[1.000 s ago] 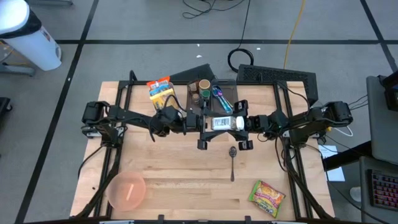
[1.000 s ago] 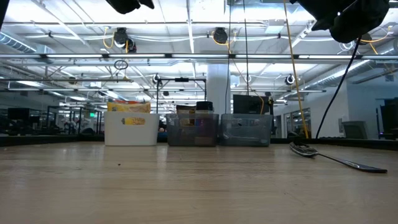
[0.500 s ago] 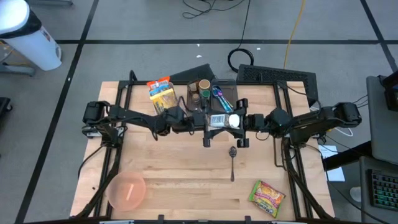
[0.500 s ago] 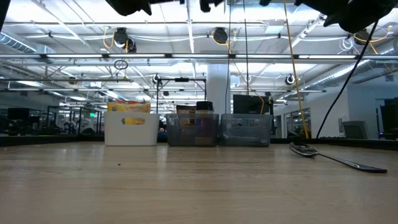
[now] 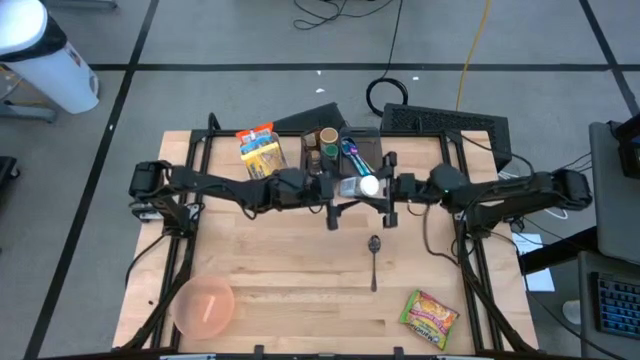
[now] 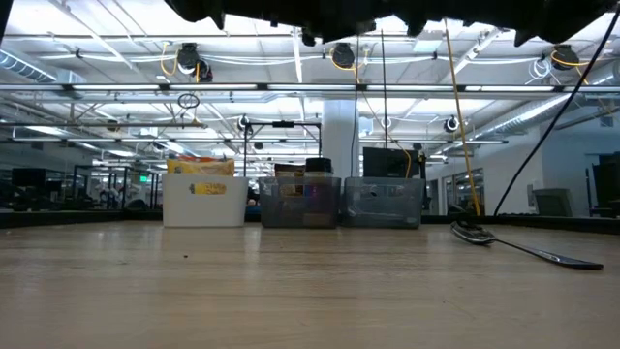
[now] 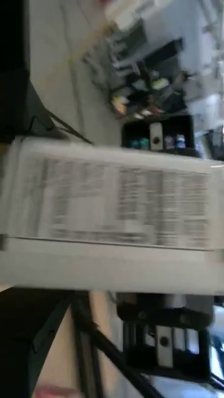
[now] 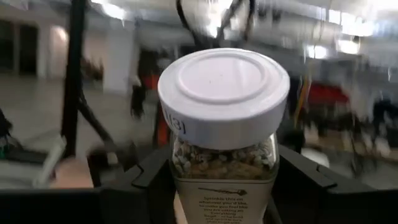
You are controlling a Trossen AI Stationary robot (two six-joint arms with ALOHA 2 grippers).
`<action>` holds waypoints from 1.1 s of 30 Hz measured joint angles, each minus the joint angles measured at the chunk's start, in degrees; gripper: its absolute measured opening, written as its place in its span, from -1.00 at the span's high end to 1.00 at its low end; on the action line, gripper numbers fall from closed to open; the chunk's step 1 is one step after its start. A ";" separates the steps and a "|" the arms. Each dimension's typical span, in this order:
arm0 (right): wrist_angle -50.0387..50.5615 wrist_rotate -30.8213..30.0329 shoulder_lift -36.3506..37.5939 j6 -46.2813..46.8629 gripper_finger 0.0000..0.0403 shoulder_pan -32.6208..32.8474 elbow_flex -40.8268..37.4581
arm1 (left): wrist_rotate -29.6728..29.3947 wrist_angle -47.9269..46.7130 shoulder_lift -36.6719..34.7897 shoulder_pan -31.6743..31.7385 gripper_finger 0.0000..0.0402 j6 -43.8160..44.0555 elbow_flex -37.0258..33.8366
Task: Pick & Place Food Item
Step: Put the white seasoning bottle into the left black bin
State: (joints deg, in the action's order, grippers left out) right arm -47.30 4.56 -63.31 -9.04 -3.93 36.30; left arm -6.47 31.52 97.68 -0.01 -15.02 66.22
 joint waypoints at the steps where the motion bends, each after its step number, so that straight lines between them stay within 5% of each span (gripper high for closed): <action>1: 3.16 -0.06 0.34 0.31 0.02 -0.62 0.44 | -0.99 -1.91 -0.61 0.18 -0.31 -0.16 0.00; 10: 32.29 0.02 0.90 -1.81 0.02 -4.93 9.87 | 1.38 -18.69 -7.16 3.17 -0.41 4.43 0.01; 19: 41.87 -5.38 0.90 -8.14 0.02 -5.84 12.61 | 5.21 -34.80 -9.25 5.49 -0.46 14.19 5.03; 26: 46.10 -4.36 0.82 -10.57 0.02 -5.42 12.63 | 2.28 -48.49 -8.80 3.40 -0.47 -4.20 12.04; 33: 49.22 12.03 0.66 -5.27 0.02 -7.38 12.63 | -3.75 -47.52 -7.78 -2.36 -0.47 -21.42 12.81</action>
State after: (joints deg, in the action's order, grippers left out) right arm 1.92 16.59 -62.66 -14.31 -11.31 48.93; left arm -10.22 -16.00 89.89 -2.37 -36.44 79.02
